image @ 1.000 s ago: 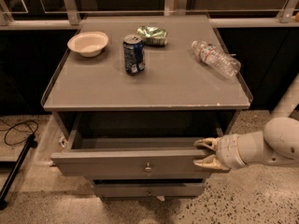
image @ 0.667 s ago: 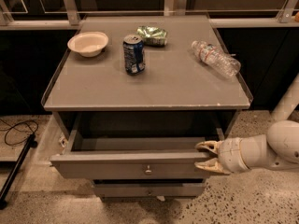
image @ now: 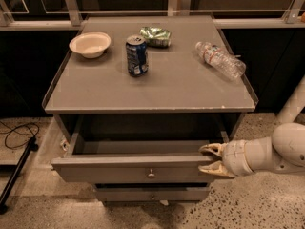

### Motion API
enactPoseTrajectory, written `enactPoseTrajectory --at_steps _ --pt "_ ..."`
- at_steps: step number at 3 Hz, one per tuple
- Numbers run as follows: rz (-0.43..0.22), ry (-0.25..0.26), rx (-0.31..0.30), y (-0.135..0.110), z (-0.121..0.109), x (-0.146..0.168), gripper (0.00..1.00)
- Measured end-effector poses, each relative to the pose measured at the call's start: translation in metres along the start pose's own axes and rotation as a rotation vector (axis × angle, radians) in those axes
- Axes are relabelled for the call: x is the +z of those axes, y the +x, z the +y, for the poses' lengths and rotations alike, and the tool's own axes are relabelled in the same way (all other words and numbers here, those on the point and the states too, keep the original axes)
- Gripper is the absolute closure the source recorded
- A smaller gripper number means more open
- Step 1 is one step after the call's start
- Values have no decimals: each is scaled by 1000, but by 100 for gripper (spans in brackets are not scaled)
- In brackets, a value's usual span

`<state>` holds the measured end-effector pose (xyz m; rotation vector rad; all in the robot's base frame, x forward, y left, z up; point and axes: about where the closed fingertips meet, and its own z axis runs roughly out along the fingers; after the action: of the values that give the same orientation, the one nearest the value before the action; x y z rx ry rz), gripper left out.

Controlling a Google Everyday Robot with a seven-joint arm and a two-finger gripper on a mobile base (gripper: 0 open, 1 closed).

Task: Open top drawer

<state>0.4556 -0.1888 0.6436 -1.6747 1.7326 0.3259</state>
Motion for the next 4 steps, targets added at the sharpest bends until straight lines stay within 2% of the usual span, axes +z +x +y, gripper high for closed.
enactPoseTrajectory --at_steps 2,3,4 --pt "-2 -8 20 7 1 5 11" --pt "-2 -8 20 4 0 3 14" --pt "2 -26 52 16 16 -1 38"
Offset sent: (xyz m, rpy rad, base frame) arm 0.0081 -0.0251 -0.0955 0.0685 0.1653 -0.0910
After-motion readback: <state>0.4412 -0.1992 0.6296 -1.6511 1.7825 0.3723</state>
